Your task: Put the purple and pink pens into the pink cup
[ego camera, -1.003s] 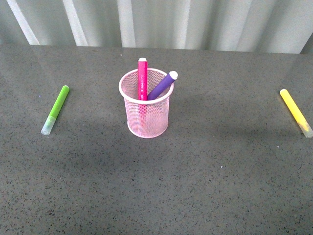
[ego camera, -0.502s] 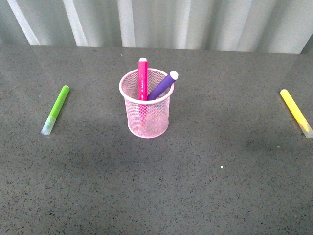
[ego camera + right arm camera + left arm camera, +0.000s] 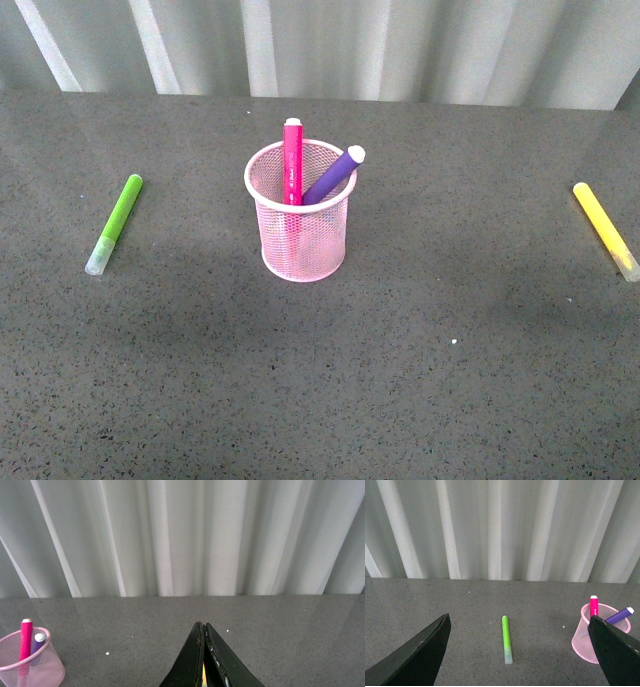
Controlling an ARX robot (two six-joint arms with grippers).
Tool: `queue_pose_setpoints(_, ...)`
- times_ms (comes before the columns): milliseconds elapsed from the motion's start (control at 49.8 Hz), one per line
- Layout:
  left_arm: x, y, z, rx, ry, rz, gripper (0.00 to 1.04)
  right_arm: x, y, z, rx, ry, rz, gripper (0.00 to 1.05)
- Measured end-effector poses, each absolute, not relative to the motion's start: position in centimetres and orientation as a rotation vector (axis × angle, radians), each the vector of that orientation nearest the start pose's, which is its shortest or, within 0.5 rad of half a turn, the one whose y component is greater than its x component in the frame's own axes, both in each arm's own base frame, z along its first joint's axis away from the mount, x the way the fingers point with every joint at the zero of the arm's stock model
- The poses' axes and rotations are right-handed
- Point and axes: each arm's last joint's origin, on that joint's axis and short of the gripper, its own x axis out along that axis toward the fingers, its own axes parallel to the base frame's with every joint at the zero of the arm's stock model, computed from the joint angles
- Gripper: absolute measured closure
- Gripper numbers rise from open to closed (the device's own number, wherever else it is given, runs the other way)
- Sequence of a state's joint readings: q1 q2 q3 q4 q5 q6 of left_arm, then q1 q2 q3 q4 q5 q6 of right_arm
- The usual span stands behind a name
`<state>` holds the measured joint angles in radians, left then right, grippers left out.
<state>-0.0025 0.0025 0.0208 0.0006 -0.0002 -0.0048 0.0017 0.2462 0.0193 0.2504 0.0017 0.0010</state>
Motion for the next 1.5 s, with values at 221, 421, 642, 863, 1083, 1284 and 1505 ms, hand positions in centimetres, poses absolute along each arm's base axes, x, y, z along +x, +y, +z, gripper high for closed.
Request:
queue_pose_setpoints(221,9.7,0.0,17.0,-0.005,-0.019,-0.002,0.07,10.9,0.0,17.3,0.001,-0.023,0.000,1.01)
queue_pose_setpoints(421,9.7,0.0,17.0,-0.005,-0.019,-0.002,0.07,9.7,0.0,17.0,0.001,-0.011,0.000,1.01)
queue_pose_setpoints(642,9.6,0.0,17.1,-0.005,-0.020,-0.002,0.07,9.7,0.0,17.0,0.001,-0.017,0.000,1.01)
queue_pose_setpoints(863,9.6,0.0,17.1,-0.005,-0.020,-0.002,0.07,9.7,0.0,17.0,0.001,-0.017,0.000,0.69)
queue_pose_setpoints(1083,9.6,0.0,17.1,-0.005,-0.020,-0.002,0.07,9.7,0.0,17.0,0.001,-0.017,0.000,0.20)
queue_pose_setpoints(1284,9.6,0.0,17.1,-0.005,-0.020,-0.002,0.07,9.7,0.0,17.0,0.002,-0.017,0.000,0.07)
queue_pose_setpoints(1505,9.6,0.0,17.1,-0.005,-0.020,-0.002,0.07,9.7,0.0,17.0,0.002,-0.017,0.000,0.07)
